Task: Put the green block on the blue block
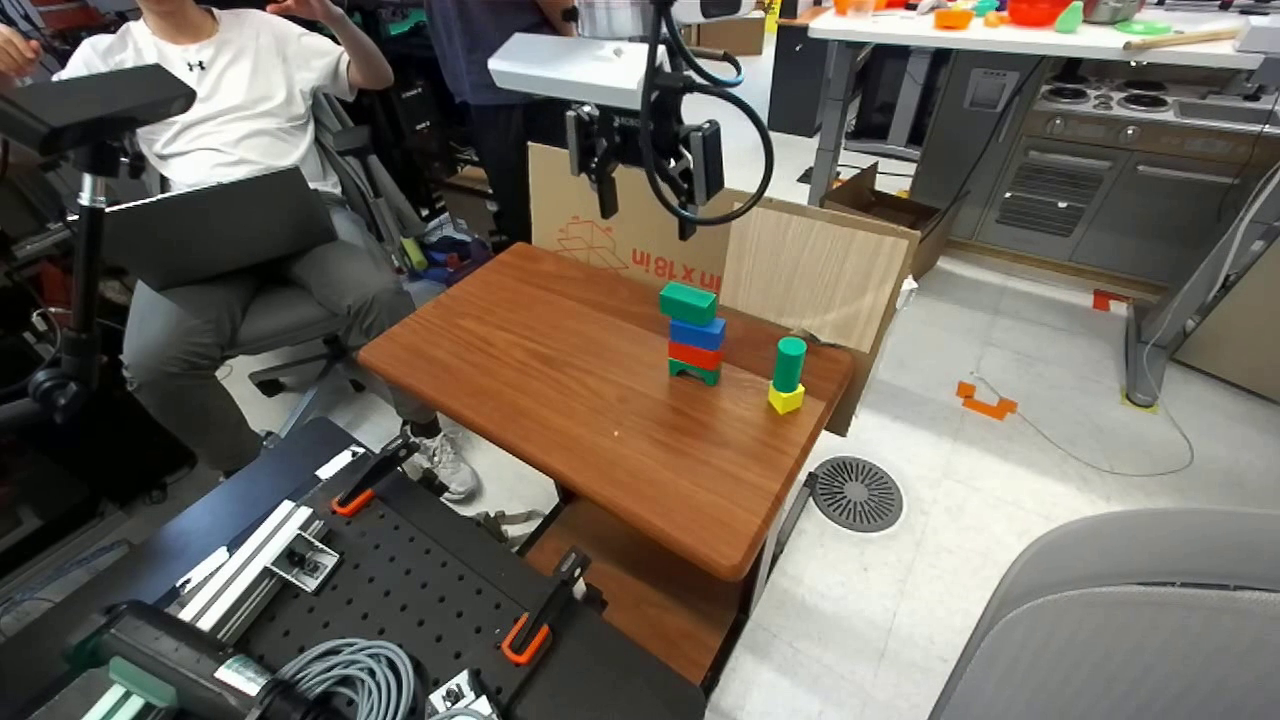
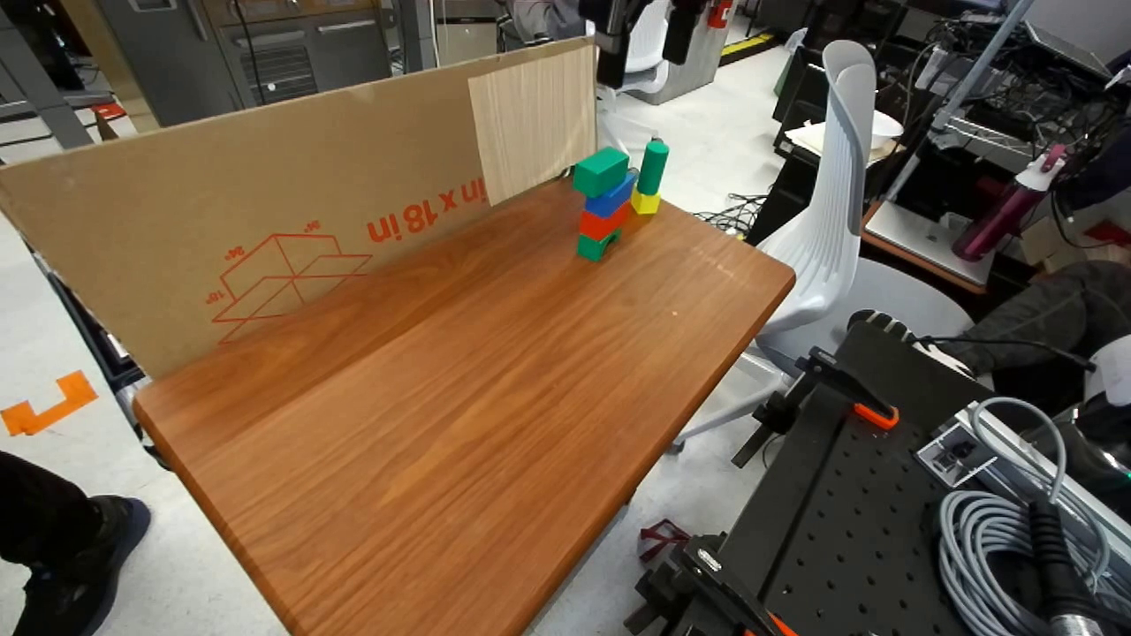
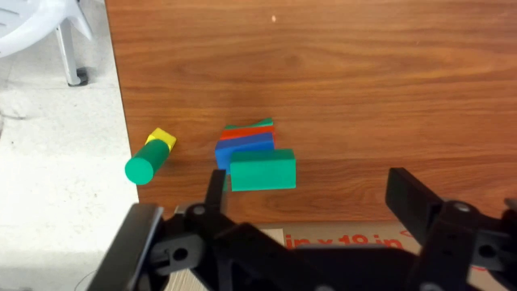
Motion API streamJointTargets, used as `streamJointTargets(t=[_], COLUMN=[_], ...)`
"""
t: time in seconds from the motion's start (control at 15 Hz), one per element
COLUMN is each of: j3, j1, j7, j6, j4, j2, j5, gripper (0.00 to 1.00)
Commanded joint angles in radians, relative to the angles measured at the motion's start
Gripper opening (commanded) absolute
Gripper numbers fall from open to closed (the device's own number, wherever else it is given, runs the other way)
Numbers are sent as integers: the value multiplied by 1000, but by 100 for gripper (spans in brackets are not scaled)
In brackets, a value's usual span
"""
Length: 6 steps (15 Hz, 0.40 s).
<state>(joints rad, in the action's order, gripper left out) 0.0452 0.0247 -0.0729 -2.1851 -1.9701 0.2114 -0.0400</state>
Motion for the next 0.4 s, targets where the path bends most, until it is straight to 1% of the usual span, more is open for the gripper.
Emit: streamJointTargets(t=[0.0, 0.07, 0.13, 0.33], j3=[-13, -10, -8, -8], j1=[7, 5, 4, 3], j7=[-3, 24, 6, 15], j6=[79, 119, 76, 97], j4=[-143, -167, -94, -150], j2=[-147, -163, -97, -137], j5=[44, 49, 21, 28], gripper=[100, 100, 100, 100])
